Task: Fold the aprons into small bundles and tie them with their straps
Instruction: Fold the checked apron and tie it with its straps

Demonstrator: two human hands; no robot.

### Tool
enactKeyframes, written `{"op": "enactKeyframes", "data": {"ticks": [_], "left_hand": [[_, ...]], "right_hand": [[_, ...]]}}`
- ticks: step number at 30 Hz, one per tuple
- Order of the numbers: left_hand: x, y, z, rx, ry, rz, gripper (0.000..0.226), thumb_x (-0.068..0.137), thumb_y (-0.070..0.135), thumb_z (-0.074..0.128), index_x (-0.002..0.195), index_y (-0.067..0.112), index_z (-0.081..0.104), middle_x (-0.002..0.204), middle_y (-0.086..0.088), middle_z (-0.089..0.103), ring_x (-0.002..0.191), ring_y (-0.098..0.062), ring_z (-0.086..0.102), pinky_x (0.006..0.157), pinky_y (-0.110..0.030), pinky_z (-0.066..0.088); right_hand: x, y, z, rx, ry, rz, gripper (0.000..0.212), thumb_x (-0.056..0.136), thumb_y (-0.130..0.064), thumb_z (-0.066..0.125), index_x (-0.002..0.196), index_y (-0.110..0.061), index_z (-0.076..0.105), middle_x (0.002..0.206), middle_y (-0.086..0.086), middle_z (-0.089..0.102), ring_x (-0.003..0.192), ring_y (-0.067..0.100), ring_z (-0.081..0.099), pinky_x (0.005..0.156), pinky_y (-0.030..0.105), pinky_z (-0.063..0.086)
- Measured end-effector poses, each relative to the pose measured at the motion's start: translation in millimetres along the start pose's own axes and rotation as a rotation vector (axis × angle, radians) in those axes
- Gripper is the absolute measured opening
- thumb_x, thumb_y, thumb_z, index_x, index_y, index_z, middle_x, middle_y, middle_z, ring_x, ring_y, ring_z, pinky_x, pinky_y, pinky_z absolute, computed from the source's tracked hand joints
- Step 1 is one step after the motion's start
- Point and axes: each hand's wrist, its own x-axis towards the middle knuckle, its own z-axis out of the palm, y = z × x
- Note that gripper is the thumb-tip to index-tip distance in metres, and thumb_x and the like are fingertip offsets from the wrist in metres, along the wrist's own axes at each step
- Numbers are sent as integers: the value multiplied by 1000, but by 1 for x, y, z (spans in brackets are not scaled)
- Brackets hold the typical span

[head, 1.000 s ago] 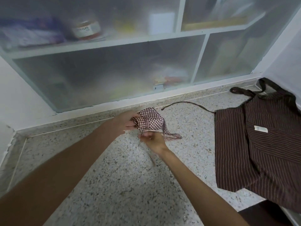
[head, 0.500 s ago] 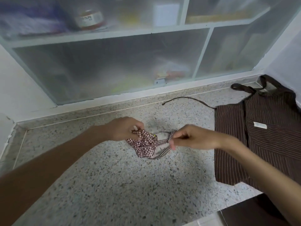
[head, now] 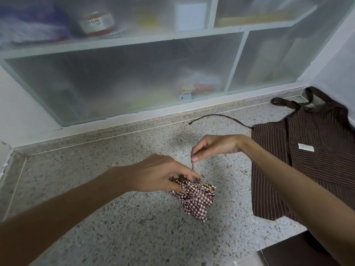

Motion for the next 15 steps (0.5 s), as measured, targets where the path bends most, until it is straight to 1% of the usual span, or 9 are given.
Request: {"op": "enactKeyframes", "data": {"ticks": [2, 4, 7, 8, 9, 10, 12, 14, 15], "left_hand": [[1, -3, 0, 48, 23, -19, 28, 88, 39, 59, 112, 50, 52, 112, 20, 65, 90, -6, 64, 76, -38, 50], [-2, -6, -4, 104, 50, -42, 26, 87, 36, 61, 112, 43, 57, 103, 19, 67, 91, 1, 62, 80, -33, 48], [-11, -11, -11, 109, 146, -142, 19, 86, 36, 63, 105, 36, 64, 94, 16, 70, 84, 0, 63, 75, -26, 47], [-12, -16, -12, 58, 218, -226, 19, 83, 36, 67, 102, 33, 68, 93, 14, 72, 82, -1, 64, 73, -24, 47], [-12, -22, -15, -15, 303, -334, 22, 80, 35, 71, 101, 28, 71, 93, 11, 73, 81, -3, 66, 74, -23, 49], [-9, -28, -20, -111, 395, -454, 27, 76, 32, 75, 101, 22, 73, 93, 6, 73, 81, -7, 67, 76, -26, 53], [-3, -39, -28, -461, 557, -694, 34, 71, 22, 79, 102, 10, 72, 93, -5, 73, 78, -14, 69, 72, -32, 59], [5, -45, -38, -881, 685, -856, 36, 68, 12, 80, 101, 1, 69, 91, -9, 71, 75, -16, 69, 62, -25, 59], [8, -48, -43, -1009, 722, -903, 34, 69, 10, 80, 99, 1, 67, 88, -9, 71, 73, -16, 68, 58, -22, 58]], "right_hand": [[10, 3, 5, 4, -34, 2, 14, 91, -17, 60, 98, -25, 70, 100, -12, 70, 104, 4, 61, 106, 30, 39], [12, 8, 9, -1, 48, 22, 20, 90, -21, 61, 109, -23, 67, 110, -11, 67, 108, 4, 59, 102, 22, 41], [-1, 22, 21, 18, 489, 6, 24, 91, -24, 60, 114, -17, 65, 115, -4, 63, 96, 6, 59, 80, 12, 46], [-9, 27, 29, 111, 624, -4, 20, 92, -23, 59, 109, -17, 66, 108, -2, 65, 86, 7, 60, 72, 11, 46], [-16, 31, 38, 227, 680, -10, 15, 92, -22, 58, 103, -18, 67, 99, -1, 67, 78, 8, 60, 68, 14, 46], [-20, 33, 49, 301, 654, -6, 13, 92, -20, 58, 99, -19, 68, 91, -2, 69, 72, 9, 60, 64, 16, 47], [-22, 30, 73, 298, 474, -19, 14, 92, -17, 58, 99, -18, 70, 85, -3, 71, 68, 10, 62, 59, 16, 47], [-11, 19, 95, 270, 283, -38, 22, 94, -14, 56, 111, -16, 68, 91, -2, 72, 68, 8, 64, 60, 17, 48], [-3, 12, 104, 271, 220, -19, 28, 94, -12, 54, 122, -16, 62, 97, -2, 71, 69, 7, 65, 61, 18, 50]]}}
